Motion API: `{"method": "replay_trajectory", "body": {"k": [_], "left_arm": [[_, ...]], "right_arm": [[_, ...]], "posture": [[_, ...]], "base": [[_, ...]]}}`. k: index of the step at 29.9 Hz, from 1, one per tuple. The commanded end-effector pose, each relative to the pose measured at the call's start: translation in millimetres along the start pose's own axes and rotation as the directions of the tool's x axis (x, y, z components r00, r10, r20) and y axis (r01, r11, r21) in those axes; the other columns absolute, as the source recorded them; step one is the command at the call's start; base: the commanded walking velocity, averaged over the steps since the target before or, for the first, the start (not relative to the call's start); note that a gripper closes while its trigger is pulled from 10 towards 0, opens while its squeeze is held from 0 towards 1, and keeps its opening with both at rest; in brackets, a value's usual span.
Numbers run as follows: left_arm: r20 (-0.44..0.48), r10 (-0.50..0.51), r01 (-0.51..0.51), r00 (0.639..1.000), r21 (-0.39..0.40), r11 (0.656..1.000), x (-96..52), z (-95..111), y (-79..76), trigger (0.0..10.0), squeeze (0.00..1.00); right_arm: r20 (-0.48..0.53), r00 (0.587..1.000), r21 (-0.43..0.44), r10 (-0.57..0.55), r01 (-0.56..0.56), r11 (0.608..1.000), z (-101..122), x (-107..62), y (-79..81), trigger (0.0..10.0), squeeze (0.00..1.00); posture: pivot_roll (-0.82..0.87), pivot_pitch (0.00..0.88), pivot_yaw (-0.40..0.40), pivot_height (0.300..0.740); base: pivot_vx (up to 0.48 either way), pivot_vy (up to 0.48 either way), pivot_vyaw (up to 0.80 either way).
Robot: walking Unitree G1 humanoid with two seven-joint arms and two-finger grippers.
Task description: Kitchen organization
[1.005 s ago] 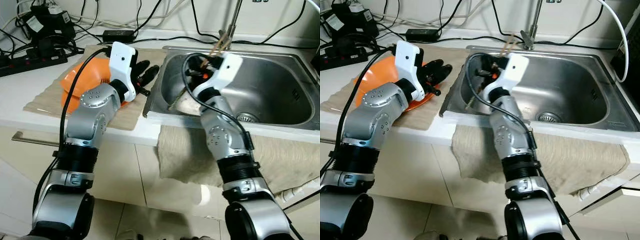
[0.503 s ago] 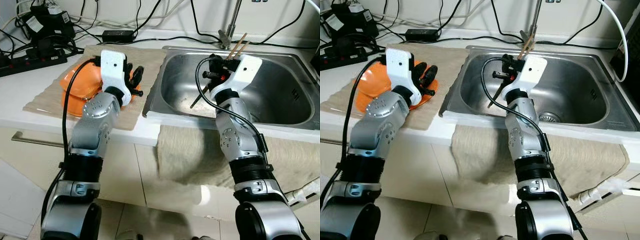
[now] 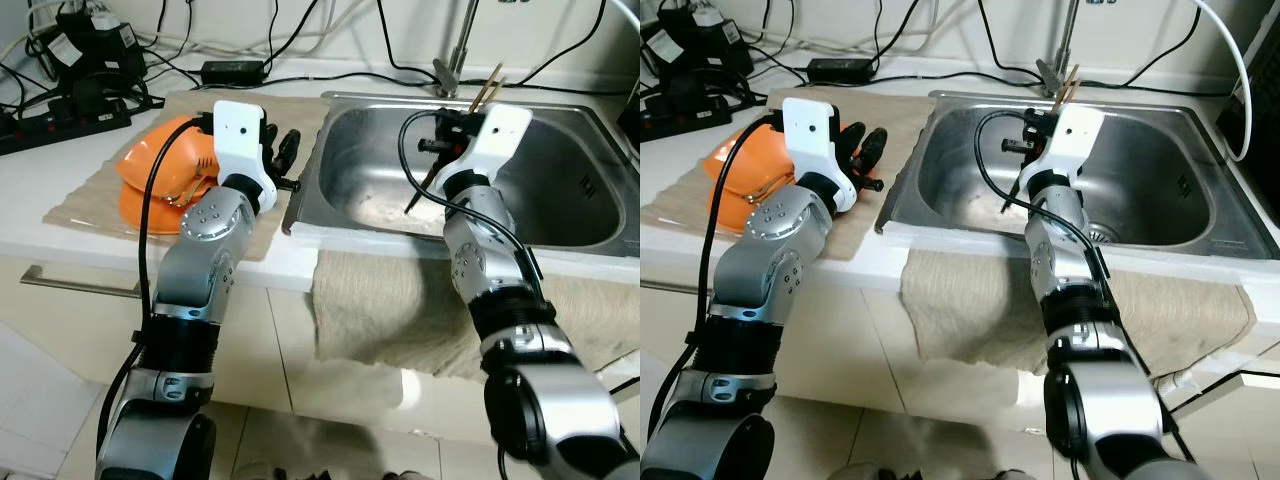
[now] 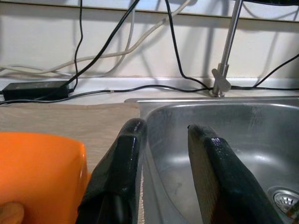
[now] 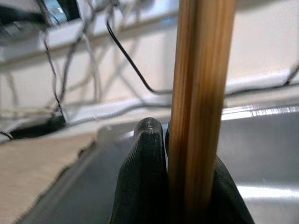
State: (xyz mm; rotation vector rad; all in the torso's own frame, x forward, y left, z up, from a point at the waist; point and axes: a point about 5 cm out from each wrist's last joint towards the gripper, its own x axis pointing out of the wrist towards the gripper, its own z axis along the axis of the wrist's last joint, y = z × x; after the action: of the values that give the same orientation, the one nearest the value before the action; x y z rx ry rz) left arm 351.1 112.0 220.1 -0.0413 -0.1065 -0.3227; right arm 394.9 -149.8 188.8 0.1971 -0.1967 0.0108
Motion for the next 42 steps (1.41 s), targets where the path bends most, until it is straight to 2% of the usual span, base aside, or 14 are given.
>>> {"method": "replay_trajectory", "body": {"k": [1,4,5,6,9,15,21,27,28,33,42], "left_arm": [[0.004,-0.012,0.012,1.000,-0.001,1.000,-1.7,2,-1.1,10.0,0.00],[0.002,-0.013,0.013,1.000,0.002,1.000,-3.2,3,0.1,10.0,0.00],[0.000,-0.014,0.014,1.000,0.005,1.000,-4.0,3,0.6,10.0,0.00],[-0.004,-0.015,0.015,1.000,0.008,1.000,-5.2,3,1.0,10.0,0.00],[-0.009,-0.017,0.017,1.000,0.010,1.000,-5.6,2,1.1,10.0,0.00],[-0.015,-0.026,0.026,1.000,0.009,1.000,-5.1,2,-0.7,10.0,0.00],[-0.024,-0.027,0.028,0.999,0.017,0.999,-7.7,2,0.2,10.0,0.00],[-0.032,-0.014,0.016,0.999,0.036,0.999,-13.1,3,5.8,10.0,0.00],[-0.033,-0.012,0.013,0.999,0.038,0.999,-13.7,4,6.9,10.0,0.00],[-0.035,-0.005,0.007,0.999,0.044,0.999,-15.4,5,9.4,10.0,0.00],[-0.046,-0.007,0.009,0.999,0.054,0.998,-17.4,6,10.5,10.0,0.00]], "right_arm": [[-0.016,0.999,0.014,-0.041,0.042,0.999,0,2.8,-7.1,10.0,0.00],[-0.057,0.992,0.072,-0.116,0.120,0.990,-1,6.0,-15.7,10.0,0.00],[-0.086,0.982,0.104,-0.166,0.174,0.979,-2,7.7,-19.9,10.0,0.00],[-0.152,0.958,0.148,-0.245,0.267,0.952,-2,10.8,-24.7,10.0,0.00],[-0.221,0.921,0.164,-0.320,0.359,0.919,-3,12.7,-25.6,10.0,0.00],[-0.290,0.904,0.133,-0.313,0.363,0.922,-8,14.8,-15.0,10.0,0.00],[-0.330,0.881,0.142,-0.339,0.401,0.905,-11,13.9,-15.7,10.0,0.00],[-0.369,0.846,0.145,-0.386,0.462,0.875,-18,9.1,-22.9,10.0,0.00],[-0.372,0.843,0.150,-0.389,0.468,0.871,-18,8.8,-23.6,10.0,1.00],[-0.376,0.840,0.157,-0.391,0.474,0.867,-18,8.5,-23.5,10.0,1.00],[-0.432,0.799,0.143,-0.418,0.519,0.843,-35,-1.9,-26.5,10.0,1.00]], "posture": [[0.05,0.009,0.068,0.740],[0.06,0.008,0.070,0.740],[0.07,0.009,0.072,0.740],[0.07,0.005,0.072,0.740],[0.07,0.004,0.074,0.740],[0.08,0.002,0.066,0.740],[0.09,0.006,0.063,0.740],[0.13,0.011,0.055,0.740],[0.13,0.011,0.053,0.740],[0.14,0.011,0.051,0.740],[0.15,0.022,0.056,0.740]], "base": [[0.000,0.000,0.00],[0.000,0.000,0.00],[0.000,0.000,0.00],[0.000,0.000,0.00],[0.000,0.000,0.00],[0.000,0.000,0.00],[0.000,0.000,0.00],[0.000,0.000,0.00],[0.000,0.000,0.00],[0.000,0.000,0.00],[0.000,0.000,0.00]]}}
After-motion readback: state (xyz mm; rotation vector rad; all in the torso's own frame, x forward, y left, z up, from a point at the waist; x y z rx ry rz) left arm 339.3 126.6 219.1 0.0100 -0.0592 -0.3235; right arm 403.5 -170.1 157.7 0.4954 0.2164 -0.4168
